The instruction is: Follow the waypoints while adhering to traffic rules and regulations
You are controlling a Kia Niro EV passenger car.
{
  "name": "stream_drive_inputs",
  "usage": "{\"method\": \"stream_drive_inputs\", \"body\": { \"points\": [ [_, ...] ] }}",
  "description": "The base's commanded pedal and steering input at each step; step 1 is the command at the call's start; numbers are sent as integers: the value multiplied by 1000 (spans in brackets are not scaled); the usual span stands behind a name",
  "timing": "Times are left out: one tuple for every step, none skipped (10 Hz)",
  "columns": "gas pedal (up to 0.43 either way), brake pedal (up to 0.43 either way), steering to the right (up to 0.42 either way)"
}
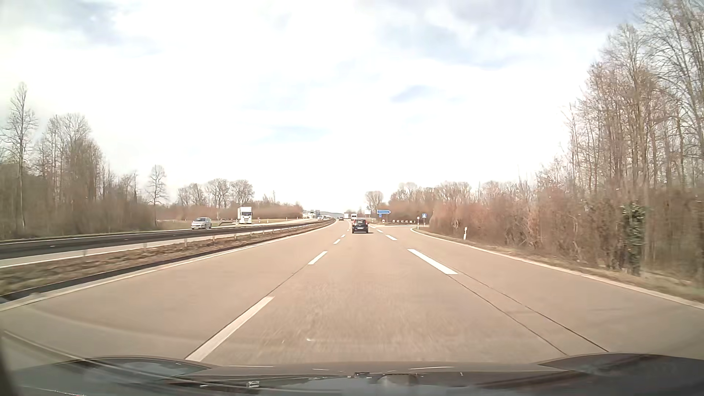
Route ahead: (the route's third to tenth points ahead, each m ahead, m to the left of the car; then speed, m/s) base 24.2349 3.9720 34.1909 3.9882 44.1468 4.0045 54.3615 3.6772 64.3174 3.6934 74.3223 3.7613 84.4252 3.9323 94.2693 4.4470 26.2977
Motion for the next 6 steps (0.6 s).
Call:
{"method": "stream_drive_inputs", "body": {
  "points": [
    [228,0,1],
    [228,0,1],
    [228,0,1],
    [228,0,1],
    [228,0,1],
    [228,0,1]
  ]
}}
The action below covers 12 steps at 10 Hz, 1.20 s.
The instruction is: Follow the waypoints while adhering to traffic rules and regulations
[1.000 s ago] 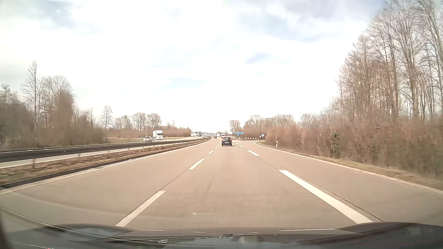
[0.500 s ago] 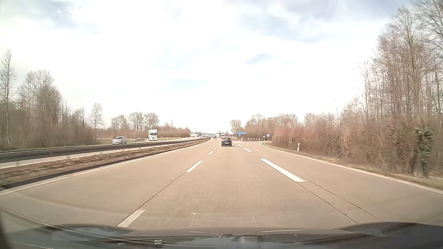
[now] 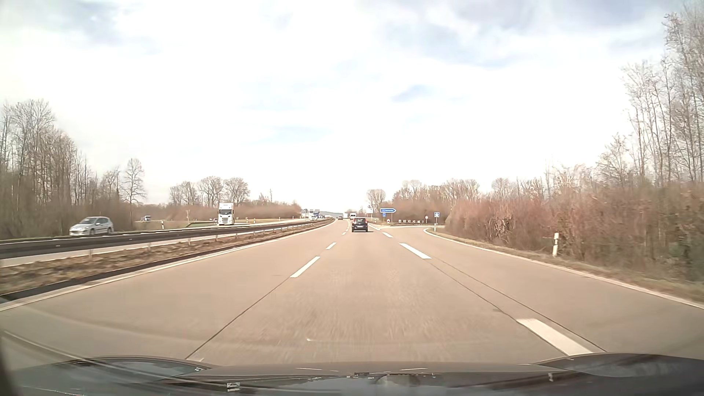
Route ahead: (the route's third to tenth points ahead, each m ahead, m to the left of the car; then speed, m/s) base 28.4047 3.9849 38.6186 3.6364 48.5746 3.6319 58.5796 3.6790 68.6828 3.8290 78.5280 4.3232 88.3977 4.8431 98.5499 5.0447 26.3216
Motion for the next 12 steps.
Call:
{"method": "stream_drive_inputs", "body": {
  "points": [
    [228,0,1],
    [228,0,0],
    [240,0,1],
    [240,0,0],
    [240,0,0],
    [240,0,0],
    [240,0,0],
    [240,0,0],
    [240,0,0],
    [240,0,0],
    [240,0,0],
    [248,0,0]
  ]
}}
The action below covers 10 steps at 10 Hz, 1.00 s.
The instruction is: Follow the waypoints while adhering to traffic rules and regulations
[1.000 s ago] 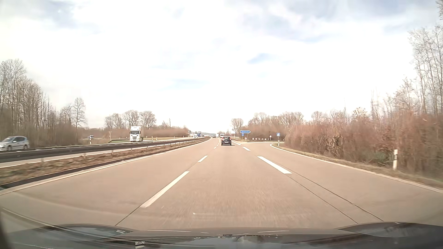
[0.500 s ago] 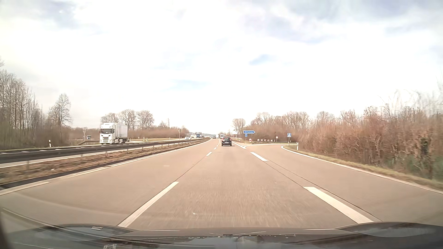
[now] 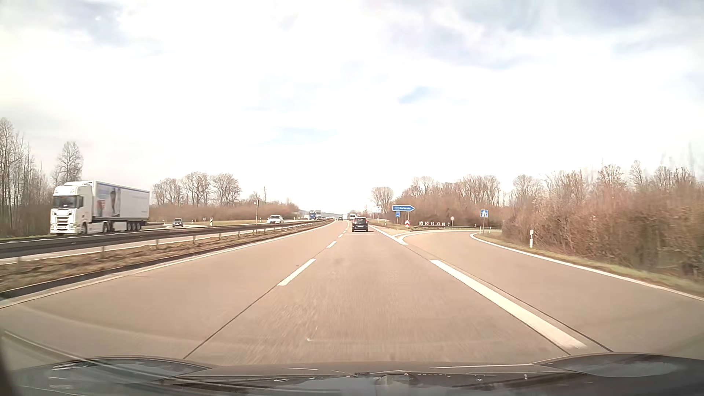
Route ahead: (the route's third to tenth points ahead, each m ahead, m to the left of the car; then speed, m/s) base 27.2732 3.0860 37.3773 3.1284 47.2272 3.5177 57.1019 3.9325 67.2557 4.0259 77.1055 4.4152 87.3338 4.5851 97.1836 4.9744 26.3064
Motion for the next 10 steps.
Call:
{"method": "stream_drive_inputs", "body": {
  "points": [
    [248,0,0],
    [248,0,0],
    [248,0,0],
    [248,0,0],
    [248,0,0],
    [248,0,0],
    [248,0,0],
    [248,0,0],
    [248,0,0],
    [260,0,0]
  ]
}}
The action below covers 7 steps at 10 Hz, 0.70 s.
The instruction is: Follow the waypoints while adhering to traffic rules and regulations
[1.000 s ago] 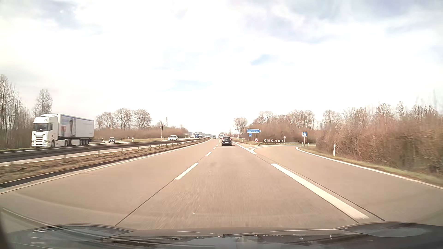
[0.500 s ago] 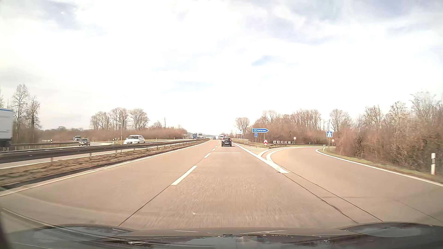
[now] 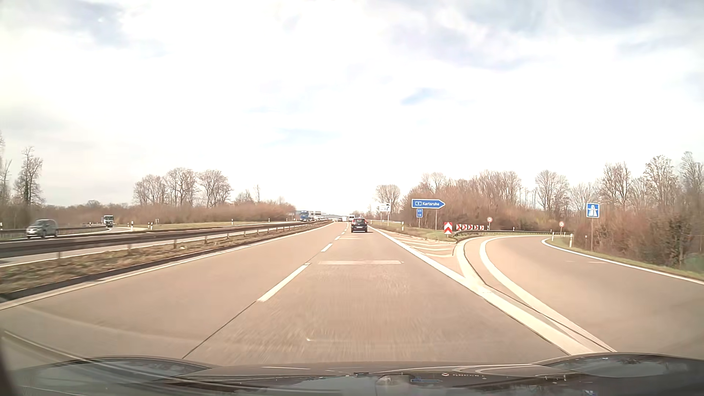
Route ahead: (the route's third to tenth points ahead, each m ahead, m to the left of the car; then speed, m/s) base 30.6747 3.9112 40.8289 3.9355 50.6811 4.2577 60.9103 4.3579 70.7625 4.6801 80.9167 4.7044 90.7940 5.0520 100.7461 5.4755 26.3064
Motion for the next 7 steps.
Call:
{"method": "stream_drive_inputs", "body": {
  "points": [
    [260,0,0],
    [260,0,0],
    [260,0,0],
    [260,0,0],
    [260,0,0],
    [260,0,0],
    [260,0,0]
  ]
}}
